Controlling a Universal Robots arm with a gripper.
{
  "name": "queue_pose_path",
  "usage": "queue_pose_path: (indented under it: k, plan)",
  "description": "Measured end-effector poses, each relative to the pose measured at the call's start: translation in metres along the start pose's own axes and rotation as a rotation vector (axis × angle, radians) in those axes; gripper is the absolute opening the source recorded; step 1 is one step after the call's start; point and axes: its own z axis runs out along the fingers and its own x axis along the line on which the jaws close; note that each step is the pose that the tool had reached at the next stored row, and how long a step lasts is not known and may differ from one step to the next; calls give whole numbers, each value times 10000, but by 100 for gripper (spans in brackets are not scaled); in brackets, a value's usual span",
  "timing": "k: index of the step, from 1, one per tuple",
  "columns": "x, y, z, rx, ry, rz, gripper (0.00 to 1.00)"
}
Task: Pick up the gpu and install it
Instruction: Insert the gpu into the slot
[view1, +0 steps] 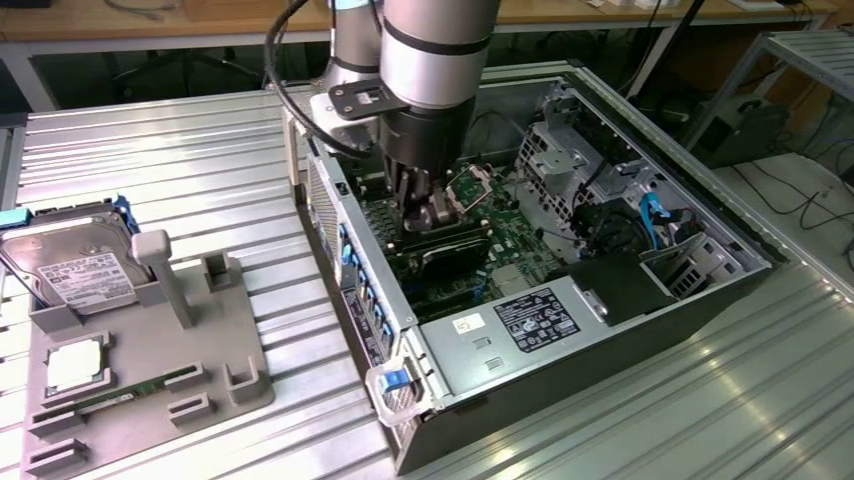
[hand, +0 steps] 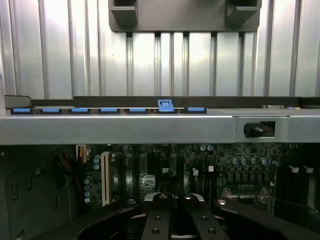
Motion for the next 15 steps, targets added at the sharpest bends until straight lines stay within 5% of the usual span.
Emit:
queue_pose_path:
  k: [15]
  plan:
    - [2,-703,25,-1,-2,-1,11]
